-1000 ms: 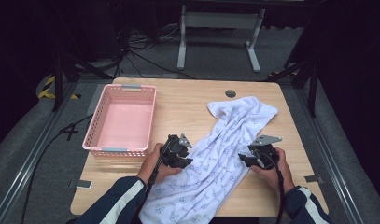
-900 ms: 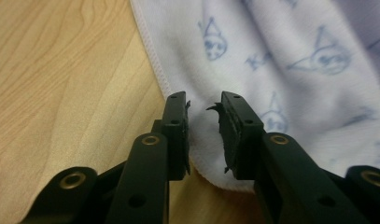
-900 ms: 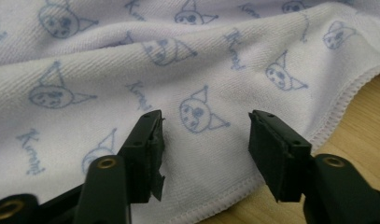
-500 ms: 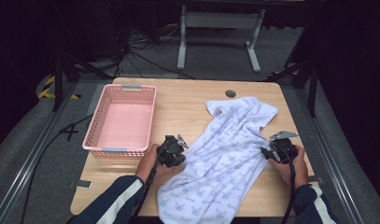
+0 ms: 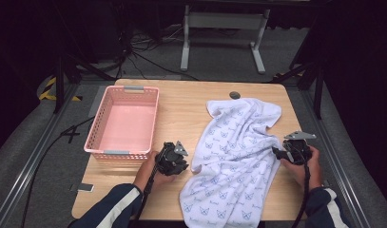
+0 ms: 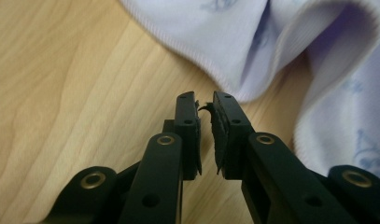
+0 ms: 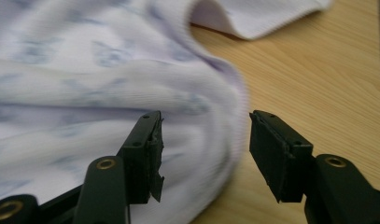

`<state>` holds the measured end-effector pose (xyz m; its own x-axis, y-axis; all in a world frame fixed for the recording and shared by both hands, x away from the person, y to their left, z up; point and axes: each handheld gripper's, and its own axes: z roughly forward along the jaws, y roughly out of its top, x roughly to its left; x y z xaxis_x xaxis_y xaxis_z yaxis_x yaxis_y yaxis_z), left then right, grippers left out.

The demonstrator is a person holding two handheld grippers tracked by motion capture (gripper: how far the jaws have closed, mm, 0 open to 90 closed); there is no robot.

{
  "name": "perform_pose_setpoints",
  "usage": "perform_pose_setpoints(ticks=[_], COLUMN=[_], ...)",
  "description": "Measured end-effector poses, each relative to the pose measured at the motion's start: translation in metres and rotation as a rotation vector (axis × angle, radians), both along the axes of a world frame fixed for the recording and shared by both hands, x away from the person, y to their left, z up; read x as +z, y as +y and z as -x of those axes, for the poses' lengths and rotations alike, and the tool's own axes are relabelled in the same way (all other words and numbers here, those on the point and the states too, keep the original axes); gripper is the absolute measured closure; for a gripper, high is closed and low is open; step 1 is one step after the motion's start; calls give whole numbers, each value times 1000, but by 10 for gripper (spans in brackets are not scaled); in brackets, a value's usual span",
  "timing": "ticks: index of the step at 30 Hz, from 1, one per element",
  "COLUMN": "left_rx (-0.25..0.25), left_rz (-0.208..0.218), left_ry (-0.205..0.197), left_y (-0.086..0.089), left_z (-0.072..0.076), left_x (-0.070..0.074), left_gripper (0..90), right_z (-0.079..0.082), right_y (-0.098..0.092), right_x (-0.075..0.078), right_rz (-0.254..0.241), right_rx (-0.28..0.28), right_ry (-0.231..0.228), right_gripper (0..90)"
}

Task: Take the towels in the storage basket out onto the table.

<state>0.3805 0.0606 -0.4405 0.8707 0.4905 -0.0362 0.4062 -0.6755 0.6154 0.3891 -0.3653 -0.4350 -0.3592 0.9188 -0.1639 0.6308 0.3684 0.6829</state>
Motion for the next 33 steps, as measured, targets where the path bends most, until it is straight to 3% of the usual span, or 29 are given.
perform_pose_setpoints(ticks=[3, 4, 5, 6, 7, 10, 11, 14, 16, 21, 25, 27, 33], left_rx=[-10, -24, -34, -34, -49, -80, -112, -133, -136, -97, -49, 3, 114], left_rz=[32, 42, 55, 55, 43, 18, 6, -70, -58, -66, -107, -93, -146], left_ry=[-30, -38, -31, -31, -33, -31, -22, -44, -27, -26, -91, -99, -170], left_y=[-5, -8, -18, -18, -25, -41, -46, -50, -44, -33, -36, -37, -42], left_z=[0, -2, -4, -4, -7, -7, -6, -2, -3, -10, -16, -26, -50], left_x=[5, 6, 5, 5, 3, -3, -5, -9, -12, -11, -11, -12, -12], left_gripper=[759, 759, 738, 722, 722, 707, 708, 728, 740, 761, 764, 770, 767], right_z=[23, 23, 35, 35, 39, 51, 54, 68, 77, 77, 64, 53, 24], right_y=[19, 19, 33, 33, 41, 56, 59, 63, 64, 52, 53, 53, 52], right_x=[6, 6, 3, 3, 0, -10, -11, -11, -13, -14, -13, -14, -15], right_rz=[-20, -20, -25, -25, -25, -28, -24, -54, -27, -52, 1, 34, 82], right_rx=[135, 135, 224, 224, 260, 317, 328, 375, 394, 347, 312, 293, 237], right_ry=[-4, -4, 23, 23, 40, 114, 123, 142, 166, 162, 119, 87, 25], right_gripper=[464, 464, 479, 479, 487, 487, 484, 474, 474, 466, 442, 441, 438])
